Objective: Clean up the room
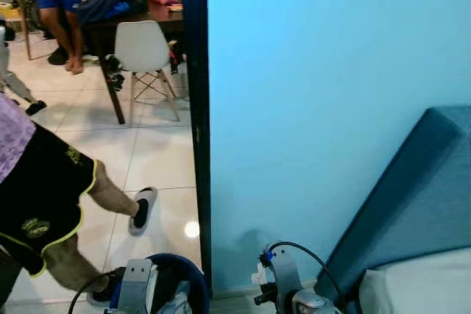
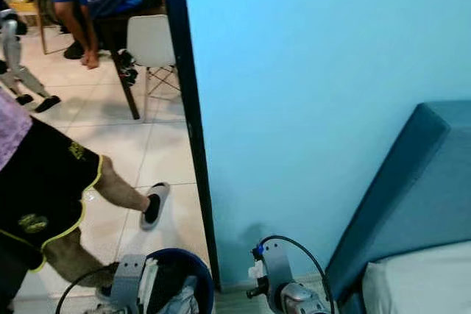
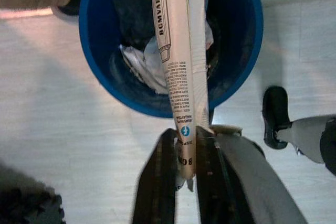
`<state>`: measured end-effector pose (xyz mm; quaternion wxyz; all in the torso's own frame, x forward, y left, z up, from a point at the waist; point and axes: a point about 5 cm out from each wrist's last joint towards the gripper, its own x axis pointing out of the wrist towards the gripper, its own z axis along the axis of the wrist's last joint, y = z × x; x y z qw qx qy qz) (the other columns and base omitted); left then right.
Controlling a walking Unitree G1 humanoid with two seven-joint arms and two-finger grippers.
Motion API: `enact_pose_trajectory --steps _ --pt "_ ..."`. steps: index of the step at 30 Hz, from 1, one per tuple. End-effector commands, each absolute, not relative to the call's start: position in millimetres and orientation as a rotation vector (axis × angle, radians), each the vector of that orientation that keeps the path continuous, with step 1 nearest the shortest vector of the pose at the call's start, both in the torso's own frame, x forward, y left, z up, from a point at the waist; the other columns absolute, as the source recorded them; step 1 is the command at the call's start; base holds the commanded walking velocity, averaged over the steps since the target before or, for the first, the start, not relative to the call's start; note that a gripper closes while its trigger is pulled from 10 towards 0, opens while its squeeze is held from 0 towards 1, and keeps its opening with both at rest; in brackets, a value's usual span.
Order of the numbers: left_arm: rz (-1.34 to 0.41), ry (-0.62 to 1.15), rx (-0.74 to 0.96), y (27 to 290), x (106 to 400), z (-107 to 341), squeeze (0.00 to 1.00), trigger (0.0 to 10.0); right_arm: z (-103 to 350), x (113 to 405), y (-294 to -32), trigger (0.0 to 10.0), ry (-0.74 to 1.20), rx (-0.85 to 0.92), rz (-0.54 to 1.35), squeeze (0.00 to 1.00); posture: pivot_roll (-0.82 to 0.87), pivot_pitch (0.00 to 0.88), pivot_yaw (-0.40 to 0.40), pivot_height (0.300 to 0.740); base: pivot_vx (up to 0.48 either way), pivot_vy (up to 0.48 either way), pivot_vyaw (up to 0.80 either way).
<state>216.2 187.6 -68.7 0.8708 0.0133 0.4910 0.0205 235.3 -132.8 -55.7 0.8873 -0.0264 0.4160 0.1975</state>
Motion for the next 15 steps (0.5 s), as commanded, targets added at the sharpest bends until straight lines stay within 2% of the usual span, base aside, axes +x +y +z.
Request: enact_pose_trajectory --steps 1,7,9,15 --pt "0.055 1.041 0.045 195 209 -72 1.0 10.0 -58 232 -132 10.0 0.871 -0.055 0.413 0.0 -0.09 0.056 -0.049 0.74 0.0 0.0 0.0" --pt "0.066 1.076 0.108 203 198 -77 1.0 10.0 -58 232 -132 10.0 0.866 -0.057 0.419 0.0 -0.09 0.06 -0.049 0.74 0.0 0.0 0.0" --pt "0.084 1.118 0.132 207 186 -82 1.0 10.0 -56 234 -131 10.0 0.848 -0.047 0.423 0.0 -0.09 0.062 -0.052 0.74 0.0 0.0 0.0" --pt "0.09 1.13 0.12 206 181 -85 1.0 10.0 -52 238 -129 10.0 0.82 -0.035 0.437 0.0 -0.08 0.063 -0.052 0.74 0.0 0.0 0.0"
